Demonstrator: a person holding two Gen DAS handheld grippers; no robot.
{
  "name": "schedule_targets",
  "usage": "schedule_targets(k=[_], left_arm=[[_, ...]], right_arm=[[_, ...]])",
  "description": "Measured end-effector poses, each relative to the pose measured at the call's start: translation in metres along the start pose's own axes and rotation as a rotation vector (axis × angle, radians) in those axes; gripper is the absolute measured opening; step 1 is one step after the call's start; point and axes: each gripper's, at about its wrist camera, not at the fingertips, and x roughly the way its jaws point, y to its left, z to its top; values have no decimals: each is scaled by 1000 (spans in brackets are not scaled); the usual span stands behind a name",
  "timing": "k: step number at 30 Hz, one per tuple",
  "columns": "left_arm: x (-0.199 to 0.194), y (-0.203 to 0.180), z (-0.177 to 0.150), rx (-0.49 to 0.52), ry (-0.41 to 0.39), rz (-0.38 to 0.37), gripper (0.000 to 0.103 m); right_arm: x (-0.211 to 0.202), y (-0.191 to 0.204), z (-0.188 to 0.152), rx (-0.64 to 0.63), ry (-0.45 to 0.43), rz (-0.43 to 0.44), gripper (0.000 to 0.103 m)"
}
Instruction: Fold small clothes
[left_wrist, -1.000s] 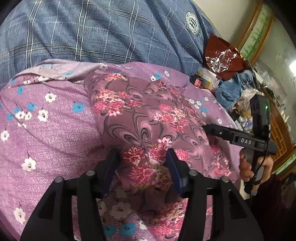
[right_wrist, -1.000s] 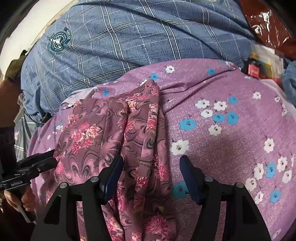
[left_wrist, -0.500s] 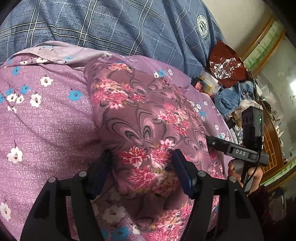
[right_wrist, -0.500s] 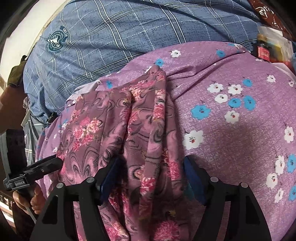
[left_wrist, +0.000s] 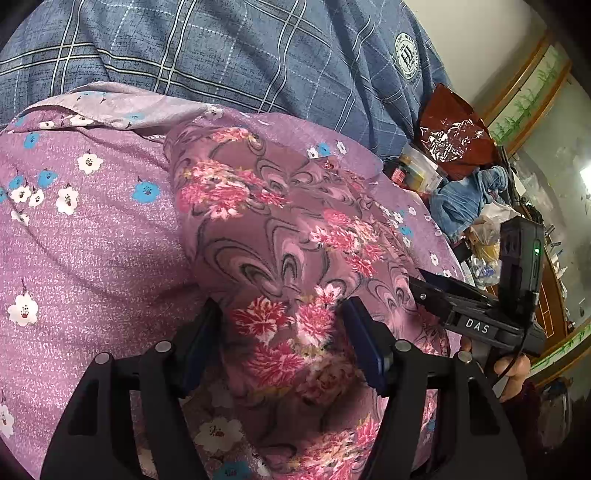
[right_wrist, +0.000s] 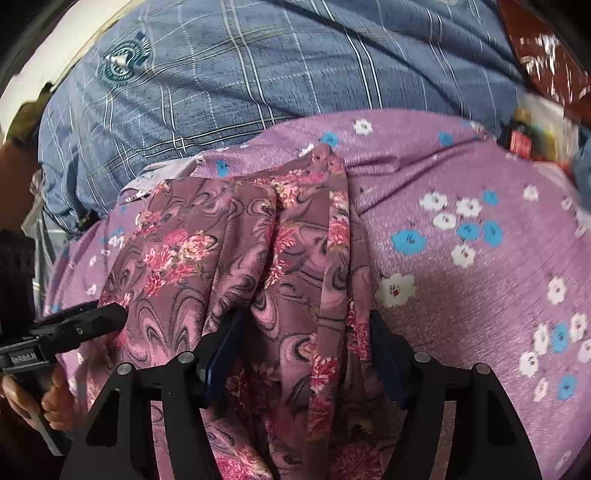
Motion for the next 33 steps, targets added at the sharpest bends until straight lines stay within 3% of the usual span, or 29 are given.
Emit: schedule_targets(k=[9,13,16,18,22,25,27,29,33], left_arm=[[1,-3,2,37,-26,12,51],[2,-4,3,42,-28,16,50],[2,-5,3,47,-24,22,51],[4,-6,3,43,-18,16,62],[6,-8,3,49,-21,15,66],[5,-8,3,53,-32,23,57],[2,-6,4,48,-42,19,45],[1,-5,4,45,-49,15,40],[2,-6,4,50,-49,26,42]], right_arm=[[-3,9,-1,-63,-26,-62,68],[-4,11,-1,-70,-30,-66,68],[-4,10,-2,-71,-30,-67,68],[-4,11,-1,-70,-30,-66,68],[-5,12,-2,-76,-32,-71,68],[-5,12,-2,-77,-32,-71,68],[-4,12,-2,-74,-30,-69,68],[-4,12,-2,-77,-32,-72,68],[-4,14,-2,-96,-42,-91,68]])
